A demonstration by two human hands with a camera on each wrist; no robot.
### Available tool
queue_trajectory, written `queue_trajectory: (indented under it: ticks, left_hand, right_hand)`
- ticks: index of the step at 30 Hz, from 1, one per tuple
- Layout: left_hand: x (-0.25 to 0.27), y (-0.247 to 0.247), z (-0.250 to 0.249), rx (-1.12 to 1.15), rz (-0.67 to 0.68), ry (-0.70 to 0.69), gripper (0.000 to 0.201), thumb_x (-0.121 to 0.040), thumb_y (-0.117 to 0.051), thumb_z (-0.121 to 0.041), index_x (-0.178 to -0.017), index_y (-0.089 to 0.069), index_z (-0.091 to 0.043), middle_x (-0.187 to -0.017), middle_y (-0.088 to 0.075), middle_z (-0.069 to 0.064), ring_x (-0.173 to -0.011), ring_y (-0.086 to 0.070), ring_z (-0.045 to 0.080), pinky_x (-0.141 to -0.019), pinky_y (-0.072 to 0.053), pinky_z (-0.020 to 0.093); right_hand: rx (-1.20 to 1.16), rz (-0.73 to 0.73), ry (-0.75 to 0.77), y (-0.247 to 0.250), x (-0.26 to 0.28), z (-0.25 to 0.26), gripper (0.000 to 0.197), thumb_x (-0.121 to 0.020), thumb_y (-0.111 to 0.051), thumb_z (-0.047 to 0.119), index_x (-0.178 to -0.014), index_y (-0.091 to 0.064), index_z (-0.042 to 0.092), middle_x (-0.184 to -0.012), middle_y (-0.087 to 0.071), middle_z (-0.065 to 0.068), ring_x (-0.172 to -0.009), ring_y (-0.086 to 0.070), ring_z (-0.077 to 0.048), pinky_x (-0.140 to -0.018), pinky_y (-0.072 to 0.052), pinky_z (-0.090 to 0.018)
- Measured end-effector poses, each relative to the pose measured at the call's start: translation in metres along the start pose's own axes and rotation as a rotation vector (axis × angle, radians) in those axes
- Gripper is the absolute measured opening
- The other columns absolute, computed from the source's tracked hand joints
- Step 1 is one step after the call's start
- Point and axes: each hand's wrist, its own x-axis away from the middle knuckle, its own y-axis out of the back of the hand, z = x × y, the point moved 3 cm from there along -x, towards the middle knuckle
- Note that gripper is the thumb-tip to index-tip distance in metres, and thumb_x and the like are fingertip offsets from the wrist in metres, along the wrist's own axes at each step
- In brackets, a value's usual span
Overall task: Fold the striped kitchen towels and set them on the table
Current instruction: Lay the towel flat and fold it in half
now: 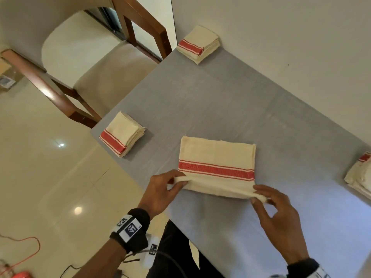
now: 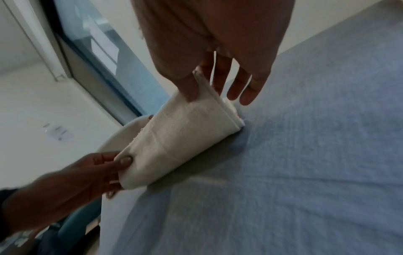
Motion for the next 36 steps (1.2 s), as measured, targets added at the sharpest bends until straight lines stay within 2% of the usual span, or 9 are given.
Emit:
queue_trajectory:
  ticks: [2,6,9,14,24,28,30,32,36]
  left_hand:
    - [-0.015,0.005,-0.003,0.095,-0.052,0.035,0.018,-0.099,-0.066,-0.034,-0.115,-0.072,-0.027,-0.104,-0.073,-0.014,-0.094,-0.069,0.007,-0.083,-0.055,0.021]
    - [-0.050,0.001,-0.001,0.157,-0.194,0.185,0.021,-0.101,-0.057,-0.048,-0.101,-0.066,-0.029,-0.087,-0.068,-0.001,-0.077,-0.061,0.009,-0.069,-0.050,0.032]
    - [-0.071,-0.008,0.002,0.104,-0.235,0.256,0.030,-0.104,-0.049,-0.052,-0.113,-0.062,-0.027,-0.097,-0.071,-0.005,-0.082,-0.065,0.009,-0.071,-0.052,0.031]
    - [-0.094,-0.016,0.006,-0.094,-0.224,0.245,0.035,-0.107,-0.039,-0.053,-0.125,-0.054,-0.027,-0.092,-0.067,-0.004,-0.077,-0.065,0.019,-0.070,-0.057,0.039]
    - [-0.099,-0.021,0.005,-0.203,-0.275,0.285,0.037,-0.106,-0.031,-0.054,-0.119,-0.051,-0.025,-0.079,-0.065,0.001,-0.065,-0.062,0.021,-0.062,-0.055,0.040]
    - [-0.104,-0.018,0.007,-0.174,-0.299,0.320,0.032,-0.105,-0.039,-0.055,-0.119,-0.051,-0.029,-0.087,-0.071,0.000,-0.070,-0.067,0.021,-0.068,-0.059,0.042]
    - [-0.102,-0.015,0.006,-0.111,-0.330,0.321,0.025,-0.105,-0.045,-0.053,-0.117,-0.048,-0.032,-0.088,-0.069,-0.004,-0.073,-0.066,0.016,-0.070,-0.061,0.043]
    - [-0.096,-0.011,-0.003,-0.171,-0.420,0.232,0.021,-0.104,-0.050,-0.047,-0.115,-0.050,-0.030,-0.099,-0.063,-0.006,-0.085,-0.060,0.014,-0.077,-0.057,0.040]
    - [-0.074,-0.025,-0.026,-0.266,-0.425,-0.106,0.025,-0.106,-0.048,-0.029,-0.121,-0.063,-0.015,-0.124,-0.061,0.003,-0.115,-0.054,0.023,-0.101,-0.046,0.042]
  right_hand:
    - [-0.080,0.003,-0.014,-0.002,-0.016,0.010,0.014,-0.096,-0.066,0.036,-0.109,-0.064,0.035,-0.106,-0.067,0.023,-0.099,-0.064,0.001,-0.074,-0.049,-0.016]
    - [-0.100,-0.107,-0.024,-0.013,-0.055,0.026,0.017,-0.101,-0.055,0.042,-0.105,-0.057,0.025,-0.089,-0.065,0.009,-0.085,-0.063,-0.007,-0.062,-0.047,-0.021]
    - [-0.014,-0.185,-0.067,-0.030,-0.087,0.023,0.024,-0.106,-0.048,0.043,-0.111,-0.054,0.021,-0.083,-0.060,0.011,-0.076,-0.059,-0.011,-0.059,-0.042,-0.027]
    - [0.219,-0.268,-0.103,-0.051,-0.125,0.004,0.039,-0.108,-0.034,0.047,-0.125,-0.049,0.015,-0.080,-0.059,0.002,-0.073,-0.059,-0.028,-0.070,-0.051,-0.041]
    - [0.425,-0.327,-0.147,-0.065,-0.137,0.007,0.034,-0.109,-0.034,0.042,-0.116,-0.049,0.012,-0.068,-0.056,0.000,-0.066,-0.067,-0.037,-0.064,-0.040,-0.037]
    - [0.399,-0.319,-0.136,-0.064,-0.136,0.005,0.030,-0.109,-0.039,0.041,-0.114,-0.049,0.013,-0.067,-0.053,0.003,-0.063,-0.066,-0.036,-0.062,-0.040,-0.034]
    - [0.310,-0.270,-0.158,-0.055,-0.136,0.007,0.035,-0.107,-0.044,0.046,-0.120,-0.048,0.014,-0.077,-0.060,0.000,-0.074,-0.068,-0.036,-0.065,-0.043,-0.035]
    - [0.213,-0.208,-0.160,-0.043,-0.131,0.015,0.045,-0.103,-0.053,0.049,-0.133,-0.044,0.017,-0.109,-0.066,-0.007,-0.099,-0.067,-0.032,-0.076,-0.052,-0.041]
    - [0.467,-0.209,0.098,-0.053,-0.102,0.046,0.055,-0.106,-0.052,0.035,-0.154,-0.037,0.012,-0.160,-0.038,-0.015,-0.145,-0.037,-0.033,-0.116,-0.038,-0.050]
